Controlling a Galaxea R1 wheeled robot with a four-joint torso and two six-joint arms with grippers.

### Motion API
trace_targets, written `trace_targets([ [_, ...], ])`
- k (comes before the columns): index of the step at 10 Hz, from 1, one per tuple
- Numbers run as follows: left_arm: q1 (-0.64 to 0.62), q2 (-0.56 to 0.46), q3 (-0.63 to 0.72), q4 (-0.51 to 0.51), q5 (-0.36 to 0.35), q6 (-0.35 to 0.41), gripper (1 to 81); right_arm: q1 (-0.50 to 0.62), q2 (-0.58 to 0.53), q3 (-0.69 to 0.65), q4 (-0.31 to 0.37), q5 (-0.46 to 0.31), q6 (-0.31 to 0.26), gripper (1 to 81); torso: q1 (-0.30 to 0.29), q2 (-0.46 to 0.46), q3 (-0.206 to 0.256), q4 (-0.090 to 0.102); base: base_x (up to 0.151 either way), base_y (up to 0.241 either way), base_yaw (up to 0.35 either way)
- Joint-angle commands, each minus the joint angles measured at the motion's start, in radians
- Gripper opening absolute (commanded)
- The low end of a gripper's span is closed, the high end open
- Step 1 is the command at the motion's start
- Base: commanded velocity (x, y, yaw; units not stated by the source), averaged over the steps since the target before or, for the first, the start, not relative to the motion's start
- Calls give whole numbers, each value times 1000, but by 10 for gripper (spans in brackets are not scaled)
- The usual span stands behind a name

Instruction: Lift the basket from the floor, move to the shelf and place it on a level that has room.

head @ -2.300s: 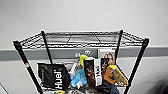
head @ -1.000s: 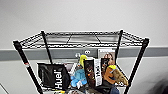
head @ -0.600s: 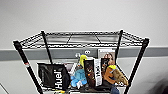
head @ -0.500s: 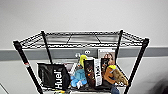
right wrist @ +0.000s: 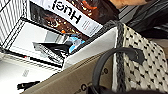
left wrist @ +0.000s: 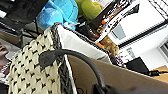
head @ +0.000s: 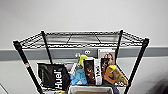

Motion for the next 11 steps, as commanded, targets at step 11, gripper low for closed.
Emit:
trace_targets([
  [11, -505, -222, 254, 6, 147, -267, 10, 470, -162, 267, 185, -82, 6, 10, 0, 0, 0, 0, 0, 0, 0],
])
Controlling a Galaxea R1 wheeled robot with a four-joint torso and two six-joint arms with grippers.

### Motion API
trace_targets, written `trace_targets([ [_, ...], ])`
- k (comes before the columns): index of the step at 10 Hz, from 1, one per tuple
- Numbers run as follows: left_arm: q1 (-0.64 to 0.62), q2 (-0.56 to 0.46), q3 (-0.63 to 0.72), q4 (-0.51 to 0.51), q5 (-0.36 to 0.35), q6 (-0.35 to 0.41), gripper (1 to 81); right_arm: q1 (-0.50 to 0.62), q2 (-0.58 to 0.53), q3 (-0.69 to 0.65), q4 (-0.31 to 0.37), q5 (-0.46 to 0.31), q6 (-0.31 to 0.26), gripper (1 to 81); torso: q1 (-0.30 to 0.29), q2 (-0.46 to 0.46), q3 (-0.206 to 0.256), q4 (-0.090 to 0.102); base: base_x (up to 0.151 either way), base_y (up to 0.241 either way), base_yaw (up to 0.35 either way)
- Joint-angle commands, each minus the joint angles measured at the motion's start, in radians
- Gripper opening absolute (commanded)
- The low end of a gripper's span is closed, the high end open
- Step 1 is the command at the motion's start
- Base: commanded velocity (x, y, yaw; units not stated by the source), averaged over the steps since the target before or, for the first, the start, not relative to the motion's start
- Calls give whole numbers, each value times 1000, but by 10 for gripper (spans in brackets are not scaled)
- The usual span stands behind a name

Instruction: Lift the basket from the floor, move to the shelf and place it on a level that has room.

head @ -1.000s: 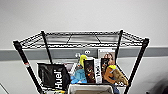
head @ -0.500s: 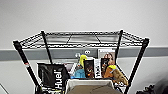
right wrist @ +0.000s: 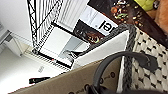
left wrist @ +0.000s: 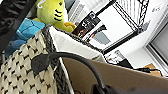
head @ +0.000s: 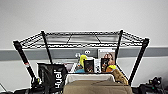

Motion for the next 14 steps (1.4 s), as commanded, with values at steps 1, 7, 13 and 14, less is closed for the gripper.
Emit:
trace_targets([
  [1, -226, -68, 83, 6, 46, -85, 10, 195, -49, 81, 69, -22, 1, 10, 0, 0, 0, 0, 0, 0, 0],
  [7, -429, -104, 119, 6, 129, -220, 10, 371, -97, 129, 176, -71, 1, 10, 0, 0, 0, 0, 0, 0, 0],
  [13, -662, -119, 141, 6, 209, -378, 10, 598, -129, 137, 331, -157, 3, 10, 0, 0, 0, 0, 0, 0, 0],
  [14, -706, -118, 141, 5, 221, -404, 10, 644, -140, 137, 359, -178, 3, 10, 0, 0, 0, 0, 0, 0, 0],
])
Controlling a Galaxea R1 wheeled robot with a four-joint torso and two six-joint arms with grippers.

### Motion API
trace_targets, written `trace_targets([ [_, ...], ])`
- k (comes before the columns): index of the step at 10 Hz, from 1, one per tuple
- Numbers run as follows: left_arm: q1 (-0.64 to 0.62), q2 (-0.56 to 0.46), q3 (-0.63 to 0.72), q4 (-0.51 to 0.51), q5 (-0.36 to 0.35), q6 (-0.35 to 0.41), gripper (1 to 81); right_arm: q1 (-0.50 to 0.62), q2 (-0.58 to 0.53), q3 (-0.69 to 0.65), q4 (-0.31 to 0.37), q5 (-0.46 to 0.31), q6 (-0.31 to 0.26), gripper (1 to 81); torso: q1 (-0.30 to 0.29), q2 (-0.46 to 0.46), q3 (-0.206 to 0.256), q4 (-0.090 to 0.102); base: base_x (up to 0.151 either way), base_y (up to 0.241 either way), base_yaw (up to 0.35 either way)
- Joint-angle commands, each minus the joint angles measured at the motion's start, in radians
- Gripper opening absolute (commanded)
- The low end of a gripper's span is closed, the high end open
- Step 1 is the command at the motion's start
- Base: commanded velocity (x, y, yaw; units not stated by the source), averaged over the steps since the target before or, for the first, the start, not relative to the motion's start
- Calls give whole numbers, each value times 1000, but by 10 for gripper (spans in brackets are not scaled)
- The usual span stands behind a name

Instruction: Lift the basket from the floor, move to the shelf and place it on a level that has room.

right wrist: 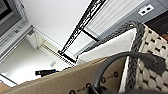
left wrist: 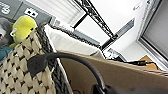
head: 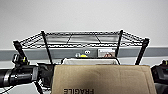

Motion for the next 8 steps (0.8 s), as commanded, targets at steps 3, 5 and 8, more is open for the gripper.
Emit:
trace_targets([
  [3, -316, -2, 10, -3, 27, -161, 10, 318, -39, 11, 179, -54, 1, 10, 0, 0, 0, 0, 0, 0, 0],
  [5, -382, 7, 3, -3, 50, -215, 10, 383, -28, -13, 219, -81, 1, 10, 0, 0, 0, 0, 0, 0, 0],
  [8, -474, 24, -26, -22, 73, -258, 10, 487, -24, -45, 283, -123, 1, 10, 0, 0, 0, 0, 0, 0, 0],
])
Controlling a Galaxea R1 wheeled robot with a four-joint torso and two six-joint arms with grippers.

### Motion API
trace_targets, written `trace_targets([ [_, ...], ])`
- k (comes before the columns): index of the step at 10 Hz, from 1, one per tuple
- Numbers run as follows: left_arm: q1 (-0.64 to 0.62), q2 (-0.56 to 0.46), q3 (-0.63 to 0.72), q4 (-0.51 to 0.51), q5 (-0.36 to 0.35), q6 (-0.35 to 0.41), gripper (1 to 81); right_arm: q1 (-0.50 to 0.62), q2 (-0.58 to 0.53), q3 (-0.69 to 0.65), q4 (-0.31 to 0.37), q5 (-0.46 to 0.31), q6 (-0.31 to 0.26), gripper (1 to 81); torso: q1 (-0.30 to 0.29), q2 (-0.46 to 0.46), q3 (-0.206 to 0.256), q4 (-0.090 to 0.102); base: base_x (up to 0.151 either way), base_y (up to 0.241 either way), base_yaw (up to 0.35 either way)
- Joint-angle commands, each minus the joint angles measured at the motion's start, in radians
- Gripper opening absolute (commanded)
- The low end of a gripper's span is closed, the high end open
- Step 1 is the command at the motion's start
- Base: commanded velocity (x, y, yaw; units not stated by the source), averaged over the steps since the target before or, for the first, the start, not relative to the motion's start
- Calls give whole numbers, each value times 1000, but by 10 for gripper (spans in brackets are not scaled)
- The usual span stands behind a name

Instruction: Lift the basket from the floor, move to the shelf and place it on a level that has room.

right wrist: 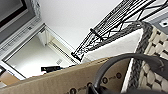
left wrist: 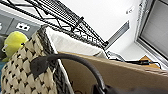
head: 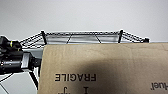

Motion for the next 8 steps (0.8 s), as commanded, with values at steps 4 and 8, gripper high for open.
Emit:
trace_targets([
  [4, -307, 67, -120, -128, 23, -40, 10, 280, 53, -92, 103, -37, 50, 10, 0, 0, 0, 0, 0, 0, 0],
  [8, -381, 99, -197, -180, 46, -40, 10, 317, 114, -166, 103, -64, 90, 10, 0, 0, 0, 0, 0, 0, 0],
])
